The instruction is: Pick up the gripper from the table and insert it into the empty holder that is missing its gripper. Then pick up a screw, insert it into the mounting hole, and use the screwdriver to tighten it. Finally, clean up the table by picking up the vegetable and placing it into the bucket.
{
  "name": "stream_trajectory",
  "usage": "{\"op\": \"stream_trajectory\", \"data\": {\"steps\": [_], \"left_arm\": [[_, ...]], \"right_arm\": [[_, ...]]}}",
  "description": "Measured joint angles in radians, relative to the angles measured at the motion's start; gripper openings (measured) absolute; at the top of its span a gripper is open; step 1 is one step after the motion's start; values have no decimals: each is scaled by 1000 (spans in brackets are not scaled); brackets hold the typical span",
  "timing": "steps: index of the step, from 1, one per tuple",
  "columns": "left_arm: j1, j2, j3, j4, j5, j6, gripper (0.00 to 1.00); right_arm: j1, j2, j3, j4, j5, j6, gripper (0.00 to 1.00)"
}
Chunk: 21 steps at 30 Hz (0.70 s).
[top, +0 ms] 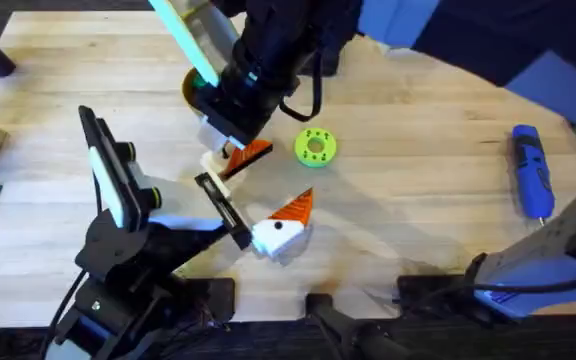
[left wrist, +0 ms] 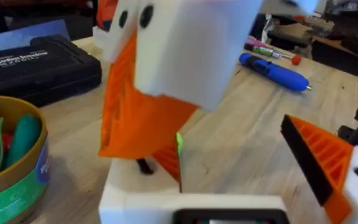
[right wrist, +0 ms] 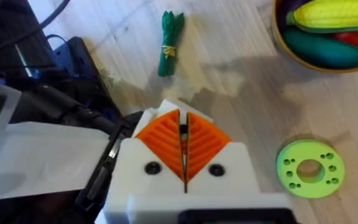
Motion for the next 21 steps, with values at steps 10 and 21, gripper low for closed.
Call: {"op": "stream_trajectory", "data": {"steps": [10,21], "left_arm": [[-3,0,0,0,19,-4,985],[-4,0,0,0,21,-4,985]], "right_arm": [[0,0,0,-24,0,0,7],[0,-6,1,-37,0,0,7]]}}
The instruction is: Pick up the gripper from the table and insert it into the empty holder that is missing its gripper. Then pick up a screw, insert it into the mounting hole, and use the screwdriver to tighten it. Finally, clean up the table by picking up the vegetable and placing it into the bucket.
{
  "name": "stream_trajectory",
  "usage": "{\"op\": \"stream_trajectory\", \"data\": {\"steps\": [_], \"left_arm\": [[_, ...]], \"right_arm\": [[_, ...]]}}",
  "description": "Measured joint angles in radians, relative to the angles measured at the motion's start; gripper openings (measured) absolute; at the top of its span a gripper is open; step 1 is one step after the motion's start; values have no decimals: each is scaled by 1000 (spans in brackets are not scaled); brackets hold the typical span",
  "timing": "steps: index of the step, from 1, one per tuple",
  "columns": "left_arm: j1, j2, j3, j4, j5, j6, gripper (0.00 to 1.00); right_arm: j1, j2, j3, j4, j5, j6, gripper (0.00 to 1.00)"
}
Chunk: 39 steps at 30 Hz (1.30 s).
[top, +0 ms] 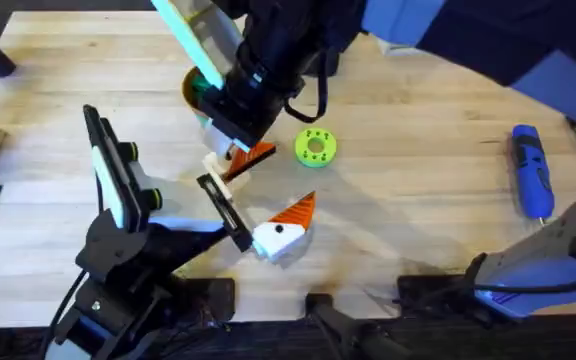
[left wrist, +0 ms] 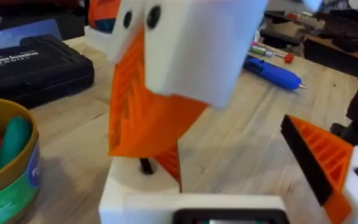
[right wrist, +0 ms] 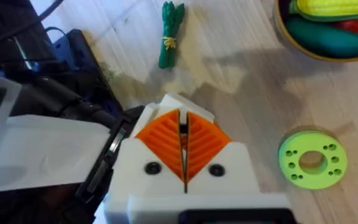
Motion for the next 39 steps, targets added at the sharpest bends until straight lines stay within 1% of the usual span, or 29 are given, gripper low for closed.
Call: {"op": "stream_trajectory", "data": {"steps": [17,23,39], "left_arm": [[0,0,0,1,-3,4,985],[0,-1,0,1,-3,5,985],[0,-1,0,1,-4,8,985]], "right_arm": [[7,-10,0,-18,0,0,7],[24,-9,0,-22,25,-1,7],[35,-9,0,-16,43,-1,7]]}}
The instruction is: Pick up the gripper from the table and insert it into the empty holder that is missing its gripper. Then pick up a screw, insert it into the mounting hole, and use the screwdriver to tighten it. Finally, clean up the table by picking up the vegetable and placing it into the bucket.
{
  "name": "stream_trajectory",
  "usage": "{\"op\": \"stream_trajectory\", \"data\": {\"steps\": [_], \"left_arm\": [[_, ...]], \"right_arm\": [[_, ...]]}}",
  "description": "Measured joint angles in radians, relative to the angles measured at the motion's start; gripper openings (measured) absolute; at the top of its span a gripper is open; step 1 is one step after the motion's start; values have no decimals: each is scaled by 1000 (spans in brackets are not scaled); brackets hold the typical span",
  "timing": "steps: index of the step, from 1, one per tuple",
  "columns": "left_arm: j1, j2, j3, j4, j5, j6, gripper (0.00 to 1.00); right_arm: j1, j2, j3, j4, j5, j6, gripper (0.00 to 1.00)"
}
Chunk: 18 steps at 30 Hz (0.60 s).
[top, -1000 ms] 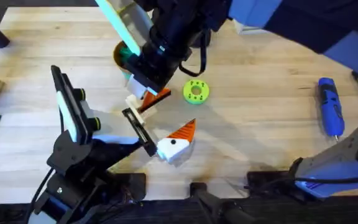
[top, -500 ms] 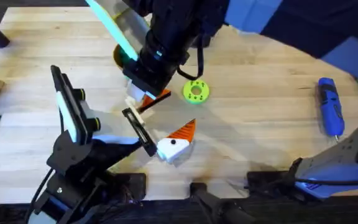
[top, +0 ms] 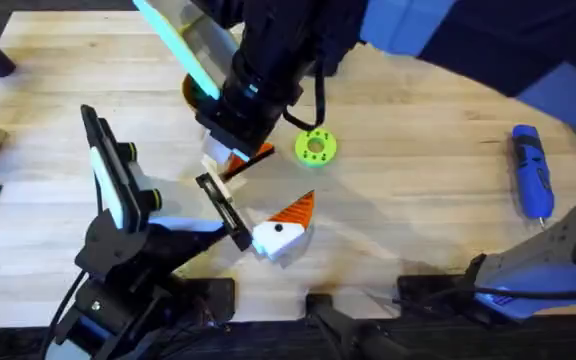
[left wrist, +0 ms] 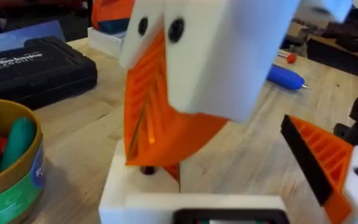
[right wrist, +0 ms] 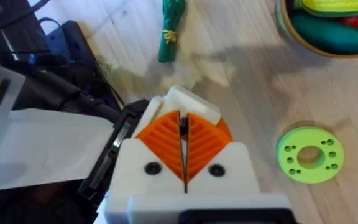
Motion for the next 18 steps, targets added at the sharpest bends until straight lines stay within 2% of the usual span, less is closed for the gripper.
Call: {"op": "stream_trajectory", "data": {"steps": [8,18], "left_arm": [[0,0,0,0,0,0,985],[0,0,0,0,1,0,985]], "right_arm": [[31,0,0,1,66,0,7],[42,1,0,3,93,0,7]]}}
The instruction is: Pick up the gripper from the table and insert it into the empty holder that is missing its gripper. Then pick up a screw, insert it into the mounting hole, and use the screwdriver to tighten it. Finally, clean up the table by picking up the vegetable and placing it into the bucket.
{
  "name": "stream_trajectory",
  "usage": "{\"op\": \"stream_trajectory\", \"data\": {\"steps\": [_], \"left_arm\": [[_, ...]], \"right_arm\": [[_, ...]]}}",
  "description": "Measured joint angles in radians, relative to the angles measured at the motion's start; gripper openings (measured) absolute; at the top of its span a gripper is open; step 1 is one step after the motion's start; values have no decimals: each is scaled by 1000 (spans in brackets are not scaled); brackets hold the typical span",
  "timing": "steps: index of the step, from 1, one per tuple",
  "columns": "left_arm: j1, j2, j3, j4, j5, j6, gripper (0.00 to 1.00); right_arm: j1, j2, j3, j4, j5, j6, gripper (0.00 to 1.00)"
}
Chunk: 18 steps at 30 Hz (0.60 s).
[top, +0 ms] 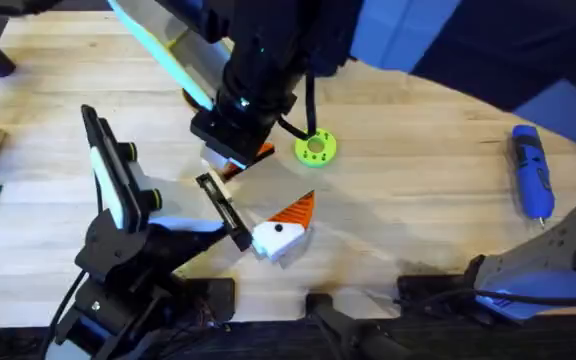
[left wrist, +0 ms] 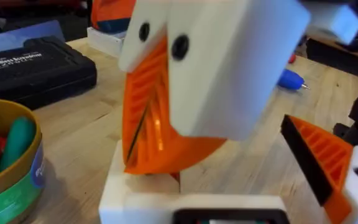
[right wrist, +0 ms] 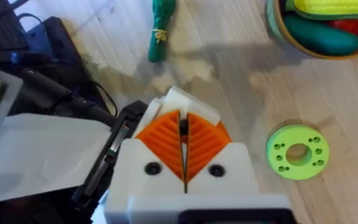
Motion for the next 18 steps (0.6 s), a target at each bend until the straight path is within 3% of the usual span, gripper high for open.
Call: {"op": "stream_trajectory", "data": {"steps": [18], "left_arm": [[0,2,0,-2,-8,-23,985]], "right_arm": [[15,13,3,10,57,12,7]]}}
